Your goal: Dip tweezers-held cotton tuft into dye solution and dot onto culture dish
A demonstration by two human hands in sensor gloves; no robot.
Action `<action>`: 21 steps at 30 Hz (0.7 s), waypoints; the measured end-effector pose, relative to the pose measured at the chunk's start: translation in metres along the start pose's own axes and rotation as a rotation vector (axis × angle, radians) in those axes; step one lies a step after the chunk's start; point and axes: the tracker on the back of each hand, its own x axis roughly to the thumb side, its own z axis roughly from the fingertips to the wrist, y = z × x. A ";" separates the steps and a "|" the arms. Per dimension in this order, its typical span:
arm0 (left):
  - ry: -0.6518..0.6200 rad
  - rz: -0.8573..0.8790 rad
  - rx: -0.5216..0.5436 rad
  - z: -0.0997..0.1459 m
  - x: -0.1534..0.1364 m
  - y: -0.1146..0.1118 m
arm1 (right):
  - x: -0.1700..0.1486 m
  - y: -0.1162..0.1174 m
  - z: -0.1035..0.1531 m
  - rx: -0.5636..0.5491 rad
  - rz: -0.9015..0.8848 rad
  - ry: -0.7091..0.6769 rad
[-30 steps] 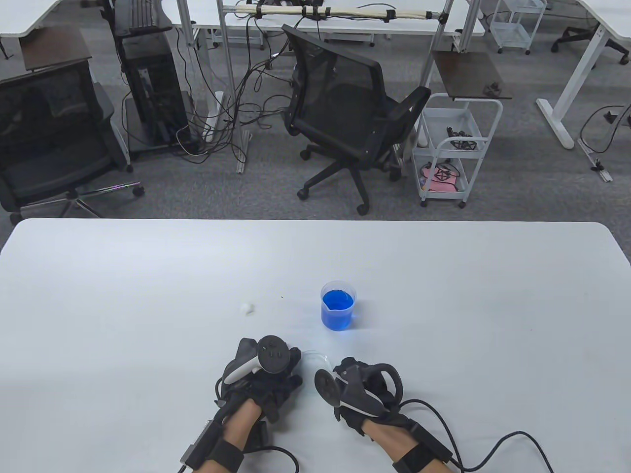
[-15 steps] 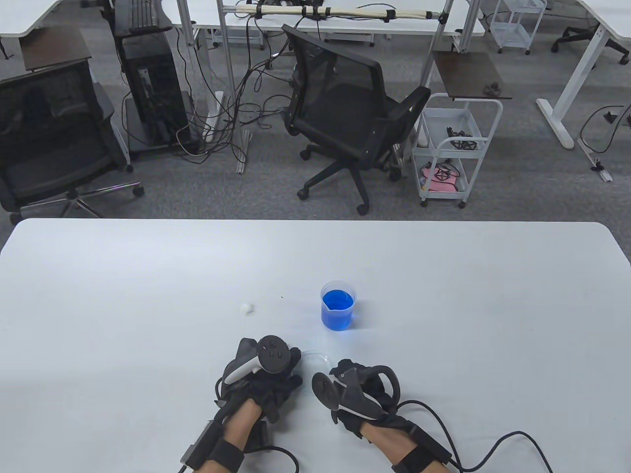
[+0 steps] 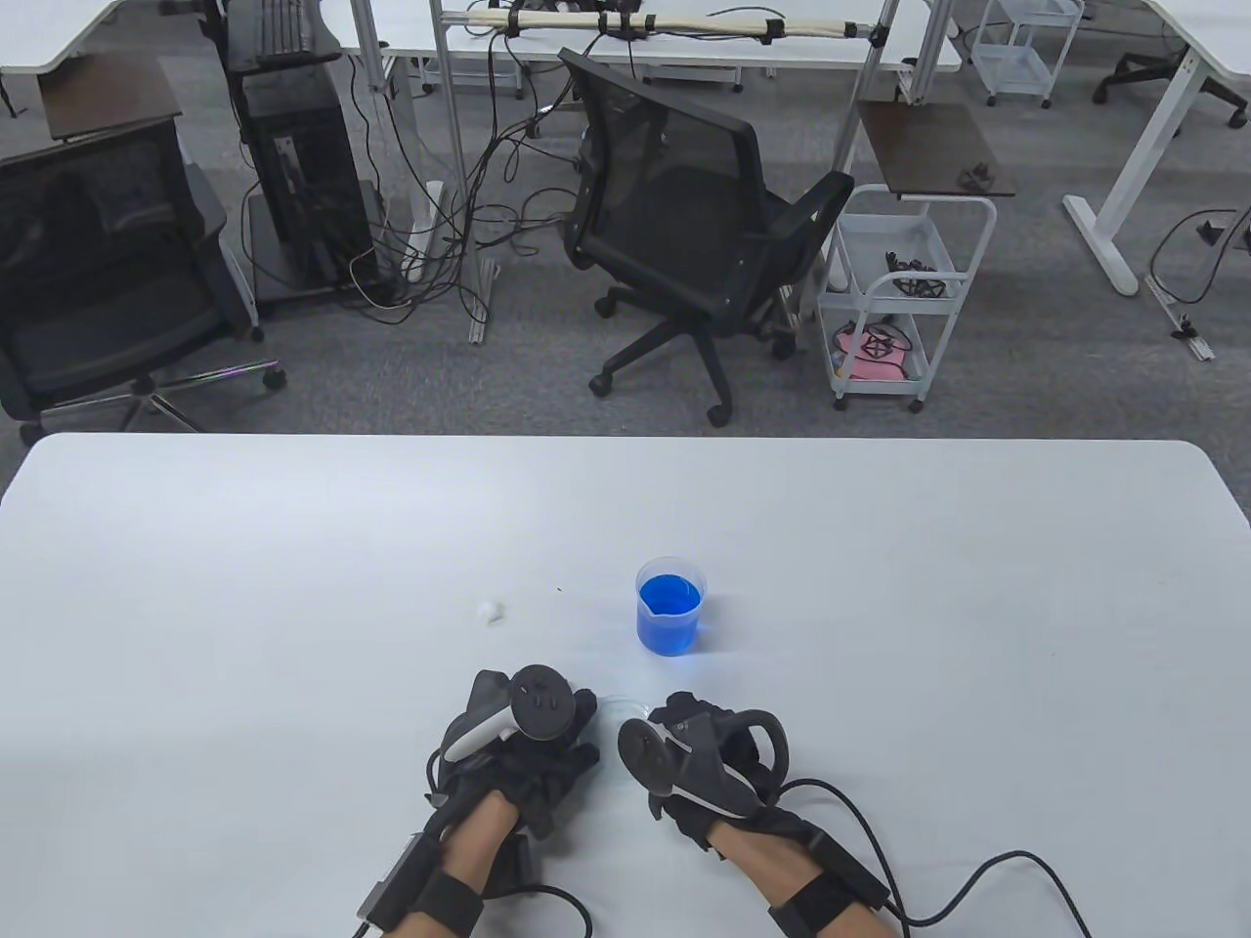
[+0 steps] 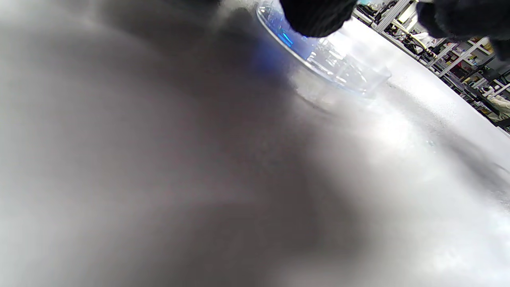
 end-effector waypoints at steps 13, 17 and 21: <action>0.000 0.000 0.000 0.000 0.000 0.000 | -0.002 0.010 -0.002 0.028 0.019 -0.001; -0.002 0.003 0.002 0.000 0.000 -0.001 | -0.010 -0.001 -0.006 -0.015 -0.018 0.036; -0.003 0.001 0.002 0.000 0.000 -0.001 | -0.010 0.001 -0.005 -0.004 -0.012 0.036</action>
